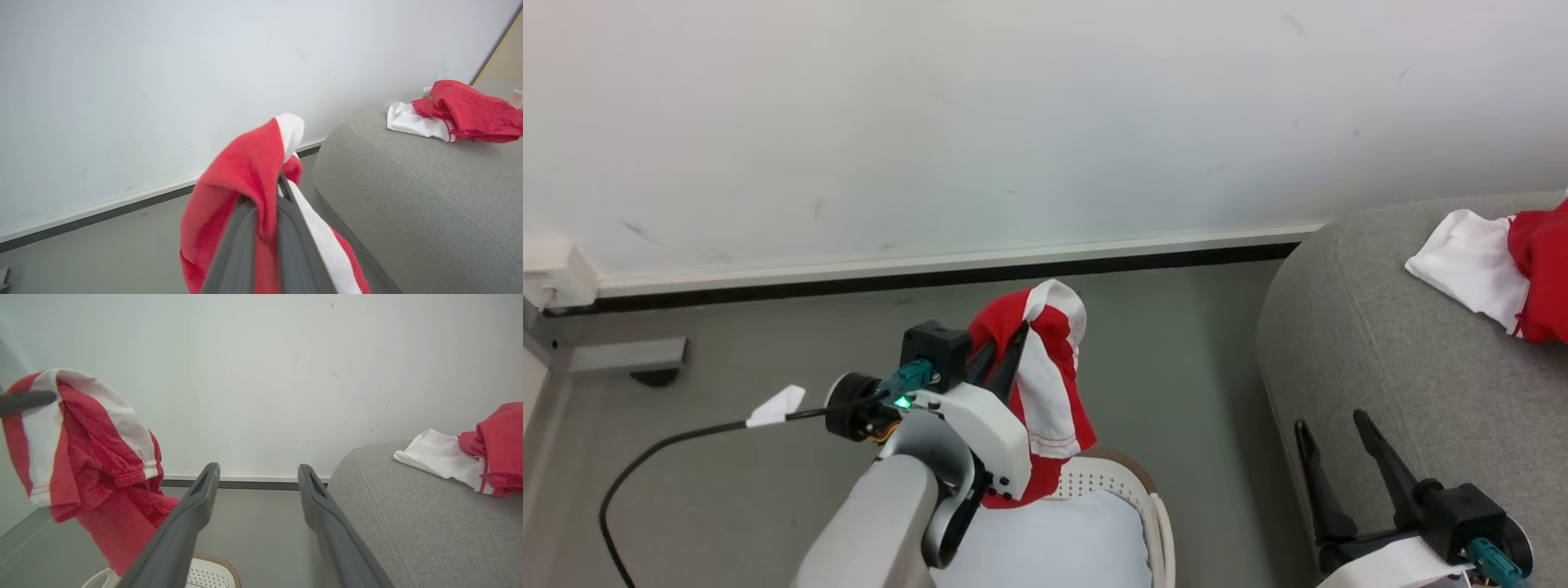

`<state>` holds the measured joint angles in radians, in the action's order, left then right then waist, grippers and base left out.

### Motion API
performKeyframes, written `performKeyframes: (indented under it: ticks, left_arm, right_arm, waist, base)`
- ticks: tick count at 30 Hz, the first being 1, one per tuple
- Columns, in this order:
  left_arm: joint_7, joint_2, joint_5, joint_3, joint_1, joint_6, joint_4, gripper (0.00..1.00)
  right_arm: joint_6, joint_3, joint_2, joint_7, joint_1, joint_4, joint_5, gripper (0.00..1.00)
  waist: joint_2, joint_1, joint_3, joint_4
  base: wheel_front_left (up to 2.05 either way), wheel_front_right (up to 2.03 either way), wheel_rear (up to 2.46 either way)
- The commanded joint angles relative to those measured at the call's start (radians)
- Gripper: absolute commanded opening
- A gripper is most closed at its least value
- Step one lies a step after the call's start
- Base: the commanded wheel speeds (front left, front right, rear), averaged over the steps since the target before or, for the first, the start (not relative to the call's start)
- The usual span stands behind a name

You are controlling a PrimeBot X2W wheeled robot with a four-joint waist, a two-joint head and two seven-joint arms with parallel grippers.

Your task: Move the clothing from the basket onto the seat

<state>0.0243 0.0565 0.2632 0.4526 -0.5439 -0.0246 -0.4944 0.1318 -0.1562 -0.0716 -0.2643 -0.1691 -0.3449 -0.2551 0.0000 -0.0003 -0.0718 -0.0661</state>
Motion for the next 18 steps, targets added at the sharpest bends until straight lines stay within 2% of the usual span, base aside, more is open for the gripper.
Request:
performKeyframes:
  ticks: [1, 4, 5, 18]
  left_arm:
    - [-0.018, 0.013, 0.01, -0.005, 0.022, -0.006, 0.052, 0.0]
    - [-0.049, 0.026, 0.011, -0.005, 0.037, -0.013, 0.123, 0.0]
    - [-0.077, 0.036, 0.02, -0.008, 0.05, -0.018, 0.189, 0.0]
    - [-0.189, 0.099, 0.032, -0.016, 0.101, -0.046, 0.454, 0.0]
  right_arm:
    - [-0.002, -0.003, -0.005, 0.0, 0.019, -0.004, -0.005, 1.0]
    - [-0.002, -0.008, -0.004, 0.0, 0.027, -0.007, -0.007, 1.0]
    - [-0.002, -0.011, -0.002, 0.0, 0.036, -0.009, -0.007, 1.0]
    - [-0.002, -0.02, 0.008, 0.0, 0.077, -0.006, 0.002, 1.0]
  waist:
    - [0.0, 0.0003, 0.036, 0.003]
    - [0.0, 0.0003, 0.051, -0.002]
    - [0.0, 0.0003, 0.064, -0.008]
    - [0.0, 0.0003, 0.105, -0.019]
  base:
    - [0.0, 0.0, 0.0]
    - [0.0, 0.0, 0.0]
    - [0.0, 0.0, 0.0]
    - [0.0, 0.0, 0.0]
